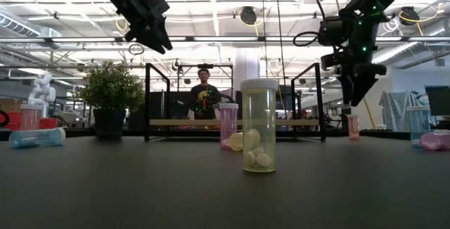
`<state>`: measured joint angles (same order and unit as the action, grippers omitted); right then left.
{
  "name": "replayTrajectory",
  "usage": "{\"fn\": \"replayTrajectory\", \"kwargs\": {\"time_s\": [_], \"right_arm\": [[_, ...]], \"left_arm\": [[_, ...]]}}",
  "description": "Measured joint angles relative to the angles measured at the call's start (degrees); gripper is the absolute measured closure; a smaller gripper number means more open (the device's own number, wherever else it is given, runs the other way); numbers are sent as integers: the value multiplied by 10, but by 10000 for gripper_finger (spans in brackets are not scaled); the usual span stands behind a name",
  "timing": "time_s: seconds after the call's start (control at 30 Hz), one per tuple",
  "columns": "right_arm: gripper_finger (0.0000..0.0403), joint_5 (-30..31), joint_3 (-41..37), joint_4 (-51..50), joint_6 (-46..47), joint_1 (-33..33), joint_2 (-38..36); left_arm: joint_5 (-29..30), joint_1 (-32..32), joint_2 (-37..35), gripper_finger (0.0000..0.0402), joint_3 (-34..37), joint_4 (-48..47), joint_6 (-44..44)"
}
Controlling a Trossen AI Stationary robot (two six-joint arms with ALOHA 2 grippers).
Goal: Pick and place medicine bottles onto shelf by color
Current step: Put the top left pink pill bottle on the shelf
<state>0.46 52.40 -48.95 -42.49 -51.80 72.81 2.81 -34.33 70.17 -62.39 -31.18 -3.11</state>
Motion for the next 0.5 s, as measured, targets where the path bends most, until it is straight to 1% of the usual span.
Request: {"fn": "replayTrajectory", "kwargs": {"time_s": [0.27,0.5], "right_arm": [[160,-6,0,24,-4,-27,42],[160,-6,0,23,0,-41,68]], "left_arm": [[2,0,0,206,0,16,0],[2,0,0,206,0,13,-5]]}}
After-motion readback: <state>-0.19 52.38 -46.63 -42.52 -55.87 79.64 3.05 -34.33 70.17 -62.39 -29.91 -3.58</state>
